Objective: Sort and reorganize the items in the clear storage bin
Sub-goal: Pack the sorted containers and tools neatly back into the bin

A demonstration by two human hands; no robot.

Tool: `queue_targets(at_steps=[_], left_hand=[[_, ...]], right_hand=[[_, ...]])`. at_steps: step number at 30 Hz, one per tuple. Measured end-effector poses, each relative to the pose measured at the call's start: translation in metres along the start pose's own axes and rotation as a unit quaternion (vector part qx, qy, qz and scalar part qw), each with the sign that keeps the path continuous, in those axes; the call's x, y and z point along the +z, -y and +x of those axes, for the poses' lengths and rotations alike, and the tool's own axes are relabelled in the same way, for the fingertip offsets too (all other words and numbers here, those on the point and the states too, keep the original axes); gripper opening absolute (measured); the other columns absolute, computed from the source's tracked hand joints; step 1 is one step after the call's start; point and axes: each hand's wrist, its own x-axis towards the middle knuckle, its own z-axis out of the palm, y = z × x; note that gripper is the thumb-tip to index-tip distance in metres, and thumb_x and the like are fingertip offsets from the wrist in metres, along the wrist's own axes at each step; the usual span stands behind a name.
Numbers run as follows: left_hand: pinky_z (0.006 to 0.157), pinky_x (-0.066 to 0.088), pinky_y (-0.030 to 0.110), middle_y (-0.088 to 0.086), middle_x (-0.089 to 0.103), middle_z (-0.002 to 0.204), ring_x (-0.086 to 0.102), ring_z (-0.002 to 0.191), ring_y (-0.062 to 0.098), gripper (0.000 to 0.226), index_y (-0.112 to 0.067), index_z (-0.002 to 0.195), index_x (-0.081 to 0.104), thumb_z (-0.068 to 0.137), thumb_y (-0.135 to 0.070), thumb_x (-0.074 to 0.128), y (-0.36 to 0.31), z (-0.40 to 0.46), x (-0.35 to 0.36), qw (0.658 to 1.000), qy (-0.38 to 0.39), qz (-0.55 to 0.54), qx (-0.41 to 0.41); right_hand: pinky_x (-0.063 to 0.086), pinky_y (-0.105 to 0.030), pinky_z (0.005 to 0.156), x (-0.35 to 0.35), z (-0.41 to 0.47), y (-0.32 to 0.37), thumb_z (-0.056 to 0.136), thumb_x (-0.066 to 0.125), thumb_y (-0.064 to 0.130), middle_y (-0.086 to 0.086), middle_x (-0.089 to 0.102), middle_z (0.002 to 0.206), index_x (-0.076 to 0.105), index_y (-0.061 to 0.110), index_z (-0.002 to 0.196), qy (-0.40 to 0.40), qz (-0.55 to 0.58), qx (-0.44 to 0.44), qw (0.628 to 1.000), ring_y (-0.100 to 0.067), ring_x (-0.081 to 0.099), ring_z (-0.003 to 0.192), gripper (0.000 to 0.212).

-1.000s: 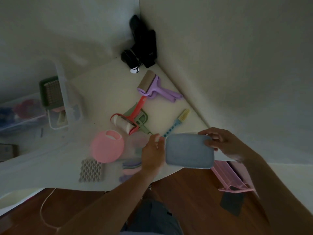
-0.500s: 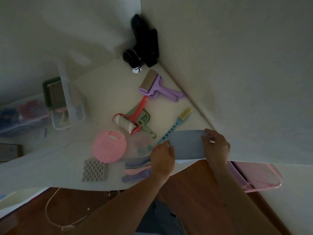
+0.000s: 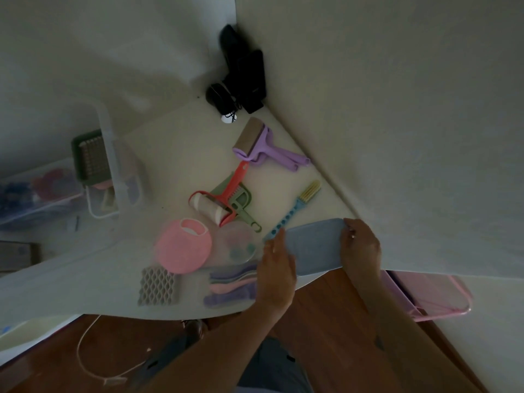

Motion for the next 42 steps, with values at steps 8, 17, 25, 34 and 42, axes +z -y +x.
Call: queue_targets(at_steps=[8,17,25,34,42], left_hand=[[0.125,0.013,0.039,0.008,-0.001,0.167,-0.004,0.154,0.020,0.072,-0.007,0.158,0.008,0.104,-0.051,0.029,0.005,0.002,0.012,0.964,0.058,0.196,0.172],[0.123,0.015,0.045,0.014,-0.004,0.166,-0.005,0.153,0.026,0.076,-0.004,0.157,0.005,0.103,-0.053,0.027,0.005,0.004,0.011,0.953,0.089,0.229,0.179],[0.124,0.014,0.043,0.016,-0.004,0.165,0.003,0.152,0.034,0.065,-0.019,0.156,0.022,0.101,-0.047,0.042,-0.018,-0.004,-0.019,0.985,0.152,0.015,0.083],[0.112,0.036,0.038,0.015,0.015,0.163,0.030,0.144,0.034,0.058,-0.016,0.148,0.040,0.093,-0.033,0.041,-0.013,0.003,-0.230,0.972,-0.133,0.002,0.195],[0.094,0.052,0.039,0.006,0.049,0.140,0.054,0.121,0.026,0.072,-0.023,0.139,0.041,0.078,-0.051,0.067,0.112,0.003,-0.418,0.940,-0.207,-0.246,-0.110]], right_hand=[[0.048,-0.043,0.101,0.020,-0.024,-0.008,0.098,0.018,0.060,-0.006,0.006,0.163,0.005,0.027,0.156,0.097,-0.179,-0.128,0.971,-0.026,0.031,0.139,0.069],[0.056,-0.046,0.081,0.016,-0.025,0.003,0.097,0.027,0.057,-0.019,0.030,0.145,0.009,0.021,0.156,0.078,-0.224,-0.130,0.963,-0.035,0.050,0.114,0.071],[0.049,-0.039,0.086,-0.050,-0.032,0.042,0.071,0.055,0.065,-0.017,0.069,0.113,0.063,0.014,0.127,0.040,0.074,0.134,0.987,-0.033,0.064,0.095,0.077],[0.042,-0.023,0.059,-0.052,-0.059,0.233,0.099,0.053,0.028,-0.006,0.062,0.108,0.048,0.014,0.123,0.021,0.208,-0.044,0.977,-0.022,0.059,0.088,0.028],[0.055,-0.043,0.085,0.053,-0.116,0.420,0.096,0.054,0.040,-0.001,0.065,0.109,0.053,0.026,0.134,0.142,0.268,-0.114,0.946,-0.020,0.064,0.095,0.040]])
